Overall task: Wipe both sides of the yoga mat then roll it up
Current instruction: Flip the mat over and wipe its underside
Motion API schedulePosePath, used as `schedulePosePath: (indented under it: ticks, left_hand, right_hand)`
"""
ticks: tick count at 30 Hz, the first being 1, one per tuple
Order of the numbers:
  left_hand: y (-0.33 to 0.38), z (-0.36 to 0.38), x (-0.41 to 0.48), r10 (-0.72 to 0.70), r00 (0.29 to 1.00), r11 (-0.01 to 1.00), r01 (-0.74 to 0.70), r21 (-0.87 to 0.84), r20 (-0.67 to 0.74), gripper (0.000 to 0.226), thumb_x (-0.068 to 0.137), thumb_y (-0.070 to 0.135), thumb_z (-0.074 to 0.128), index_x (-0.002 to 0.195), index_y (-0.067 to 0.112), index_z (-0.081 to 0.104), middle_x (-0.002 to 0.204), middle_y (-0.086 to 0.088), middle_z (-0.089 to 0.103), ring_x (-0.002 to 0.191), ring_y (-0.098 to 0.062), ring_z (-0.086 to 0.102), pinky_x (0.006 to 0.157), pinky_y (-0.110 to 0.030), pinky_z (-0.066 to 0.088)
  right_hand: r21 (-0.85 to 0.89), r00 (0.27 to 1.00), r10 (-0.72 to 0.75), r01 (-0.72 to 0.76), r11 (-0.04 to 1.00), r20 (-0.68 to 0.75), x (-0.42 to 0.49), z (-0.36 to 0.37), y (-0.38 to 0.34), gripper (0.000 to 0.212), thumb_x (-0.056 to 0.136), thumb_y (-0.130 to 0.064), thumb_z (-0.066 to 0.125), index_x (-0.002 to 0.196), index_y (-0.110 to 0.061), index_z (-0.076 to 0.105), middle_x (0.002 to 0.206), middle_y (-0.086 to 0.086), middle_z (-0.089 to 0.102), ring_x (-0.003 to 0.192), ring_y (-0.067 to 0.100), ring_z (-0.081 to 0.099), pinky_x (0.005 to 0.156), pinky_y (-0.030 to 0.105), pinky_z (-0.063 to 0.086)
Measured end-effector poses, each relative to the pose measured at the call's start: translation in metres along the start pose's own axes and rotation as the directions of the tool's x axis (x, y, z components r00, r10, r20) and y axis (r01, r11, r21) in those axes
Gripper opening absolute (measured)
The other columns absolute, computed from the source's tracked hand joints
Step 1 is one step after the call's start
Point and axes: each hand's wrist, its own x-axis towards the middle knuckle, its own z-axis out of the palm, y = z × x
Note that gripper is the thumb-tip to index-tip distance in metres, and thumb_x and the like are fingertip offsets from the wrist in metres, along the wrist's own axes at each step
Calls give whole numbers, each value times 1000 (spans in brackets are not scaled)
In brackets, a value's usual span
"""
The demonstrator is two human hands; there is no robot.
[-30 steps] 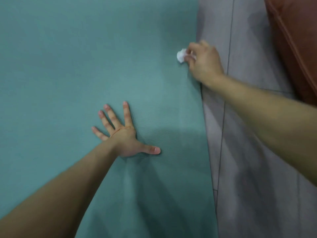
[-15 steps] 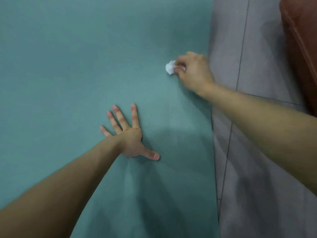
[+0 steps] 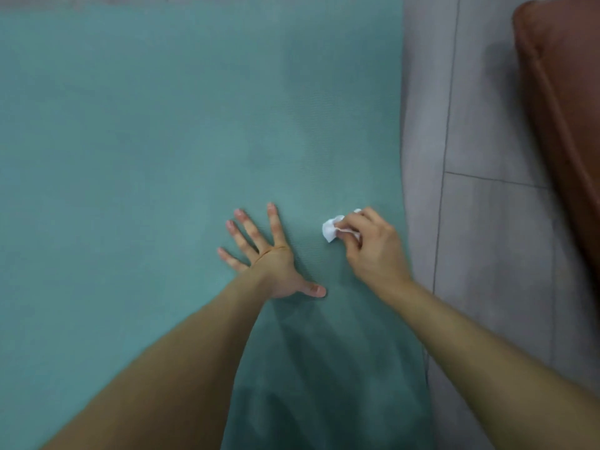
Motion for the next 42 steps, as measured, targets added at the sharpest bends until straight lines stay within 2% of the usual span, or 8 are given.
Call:
schedulePosePath:
  ticks: [4,19,22,25,30,34,38,42]
  left_hand:
    - [-2,-3,-3,19,1000,1000,-19,11,14,186,37,77,93,137,33,-58,133,-23,-69,132,-46,-58,111,-82,-13]
    - [-5,-3,-4,76,997,997,-76,-18,-6,178,49,66,96,143,34,-53,136,-23,-67,135,-46,-56,111,-81,-16]
    - [-32,-9,-9,158,983,986,-153,60,-96,164,54,70,92,153,44,-37,156,-18,-51,150,-40,-41,121,-70,-11]
    - [-78,-21,-10,183,952,978,-152,140,-247,164,38,94,77,160,47,-21,171,-10,-25,158,-30,-25,125,-63,-10]
    - [-103,-40,11,116,982,988,-99,117,-150,179,19,106,64,147,45,-45,154,-7,-57,145,-32,-50,117,-72,-17]
    - [-105,-50,20,145,989,981,-145,126,11,185,31,83,89,139,41,-54,138,-13,-69,133,-40,-60,113,-77,-18]
    - [-106,-50,20,141,989,982,-145,120,42,185,35,73,95,137,41,-56,135,-12,-71,130,-40,-61,112,-77,-20]
    - [-104,-53,17,138,990,982,-142,122,39,186,34,74,95,138,41,-55,135,-12,-70,130,-40,-61,113,-78,-18]
  right_hand:
    - [-59,995,101,-101,993,-6,8,9,-9,7,91,-7,70,90,-13,72,92,2,59,78,23,59,71,41,49]
    - [-3,958,253,-255,967,-134,26,27,-29,4,92,-12,74,94,-12,71,96,1,56,86,28,63,75,33,46]
    - [23,958,257,-256,966,-128,60,38,-48,2,94,-15,74,95,-15,73,100,8,61,87,31,65,78,36,49]
    - [-6,963,249,-251,968,-99,35,49,-59,5,94,-11,71,97,-15,72,101,7,61,89,32,64,77,38,49]
    - [61,996,88,-88,994,5,-37,53,-66,21,90,-2,71,95,-22,76,94,-5,59,82,7,58,77,23,48]
    - [-40,990,113,-117,992,-88,93,48,-66,4,88,-22,78,89,-18,78,84,3,63,75,18,57,68,27,36]
    - [-69,959,177,-196,978,-220,237,49,-70,9,83,-29,75,86,-21,76,88,5,72,80,19,64,78,34,50]
    - [-74,968,124,-143,987,-217,195,50,-71,8,85,-26,75,86,-18,77,82,-3,66,77,14,57,72,29,44]
